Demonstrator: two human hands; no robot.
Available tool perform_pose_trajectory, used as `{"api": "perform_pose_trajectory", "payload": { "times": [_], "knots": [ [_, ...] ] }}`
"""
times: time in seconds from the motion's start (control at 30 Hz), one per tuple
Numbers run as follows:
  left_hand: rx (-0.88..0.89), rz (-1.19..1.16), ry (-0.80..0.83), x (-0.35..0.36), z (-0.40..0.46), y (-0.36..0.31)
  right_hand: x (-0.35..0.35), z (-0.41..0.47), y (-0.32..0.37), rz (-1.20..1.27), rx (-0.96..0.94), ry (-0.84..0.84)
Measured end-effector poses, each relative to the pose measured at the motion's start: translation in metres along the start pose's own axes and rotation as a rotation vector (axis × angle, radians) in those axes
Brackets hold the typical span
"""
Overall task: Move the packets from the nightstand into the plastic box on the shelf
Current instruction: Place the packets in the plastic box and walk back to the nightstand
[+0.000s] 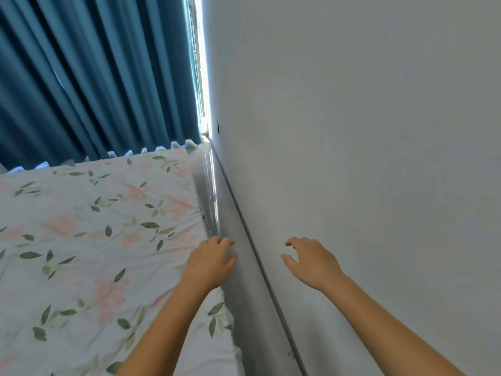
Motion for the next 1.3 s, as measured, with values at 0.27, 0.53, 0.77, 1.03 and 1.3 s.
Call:
{"api": "perform_pose_trajectory", "payload": {
  "times": [0.27, 0.53, 0.77, 1.03, 1.3],
  "knots": [
    [-0.038, -0.034, -0.037, -0.033, 0.063, -0.032, -0.050, 0.067, -0.032, -0.032, -0.057, -0.016],
    [-0.112, -0.058, -0.071, -0.081, 0.139, -0.005, -0.087, 0.167, -0.017, -0.010, -0.134, -0.028],
    [-0.206, -0.119, -0.095, -0.131, 0.246, 0.083, -0.109, 0.324, 0.031, 0.009, -0.176, 0.037],
    [-0.316, -0.076, -0.094, -0.228, 0.349, 0.170, -0.203, 0.484, 0.097, -0.007, -0.242, -0.016],
    [-0.313, -0.100, -0.105, -0.296, 0.458, 0.217, -0.241, 0.612, 0.133, -0.012, -0.257, 0.084]
  ]
}}
Point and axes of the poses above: each hand's wrist, its own z-axis towards the middle knuckle, its own x-axis out of the palm, y = z × x, the point moved 5 cm from there along z, towards the middle knuckle, and after that the axes turned 14 degrees about y, right-handed, at the moved point
